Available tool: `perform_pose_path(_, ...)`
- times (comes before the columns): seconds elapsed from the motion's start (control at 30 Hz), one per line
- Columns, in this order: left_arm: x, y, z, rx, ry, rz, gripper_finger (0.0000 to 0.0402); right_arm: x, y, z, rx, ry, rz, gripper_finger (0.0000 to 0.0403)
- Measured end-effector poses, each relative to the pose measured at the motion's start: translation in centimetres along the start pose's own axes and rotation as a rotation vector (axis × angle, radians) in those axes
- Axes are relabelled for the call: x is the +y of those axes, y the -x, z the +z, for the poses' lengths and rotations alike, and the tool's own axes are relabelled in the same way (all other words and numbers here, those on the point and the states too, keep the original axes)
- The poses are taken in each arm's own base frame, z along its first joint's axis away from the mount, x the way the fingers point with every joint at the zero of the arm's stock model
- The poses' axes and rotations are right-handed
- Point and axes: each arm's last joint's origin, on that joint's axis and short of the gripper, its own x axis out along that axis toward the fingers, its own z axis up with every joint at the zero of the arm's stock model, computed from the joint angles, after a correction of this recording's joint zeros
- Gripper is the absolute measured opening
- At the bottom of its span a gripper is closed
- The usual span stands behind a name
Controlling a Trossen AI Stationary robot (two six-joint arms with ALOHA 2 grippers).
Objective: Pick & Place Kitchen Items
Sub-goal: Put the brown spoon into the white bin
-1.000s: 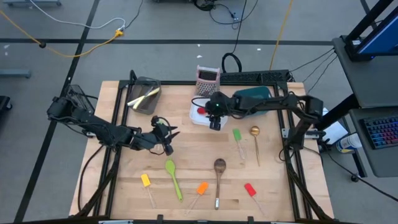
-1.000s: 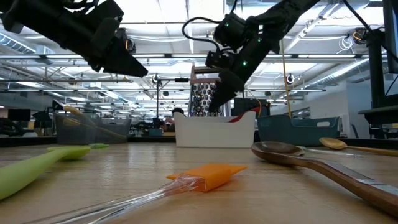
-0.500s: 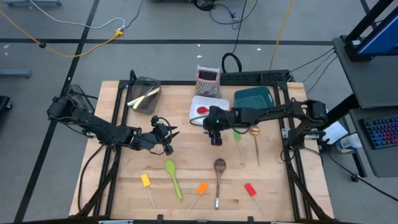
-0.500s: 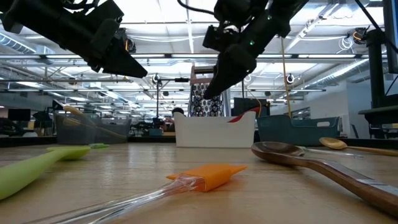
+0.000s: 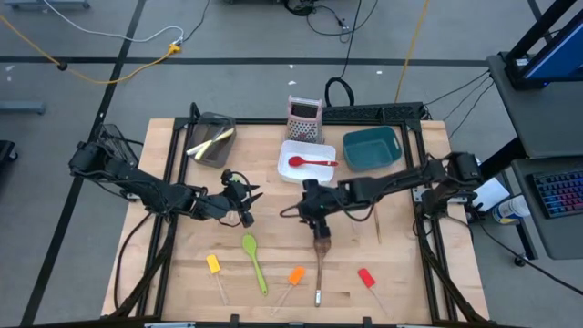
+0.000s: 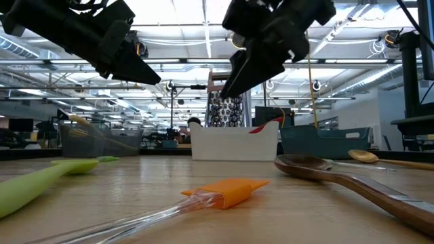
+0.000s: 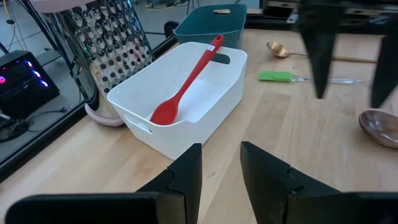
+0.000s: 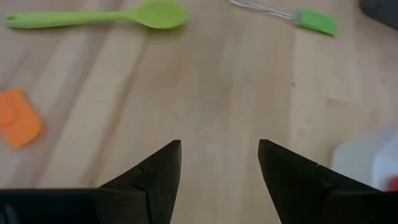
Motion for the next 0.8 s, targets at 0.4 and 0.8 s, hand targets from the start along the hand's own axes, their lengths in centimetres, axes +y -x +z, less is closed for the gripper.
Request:
perform_pose_path(0.4,0.0,0.0,0.0,0.000,0.047,-0.001,0.0115,3.7,-0.2,-0.5,0.009,-0.037,0.071,0.0210)
perform_pose_path(0.8,-0.1,0.0,0.0,0.012,0.055,-0.043,0.0115,6.6,-1.3,-3.5,-0.018,-0.109,0.171,0.0210)
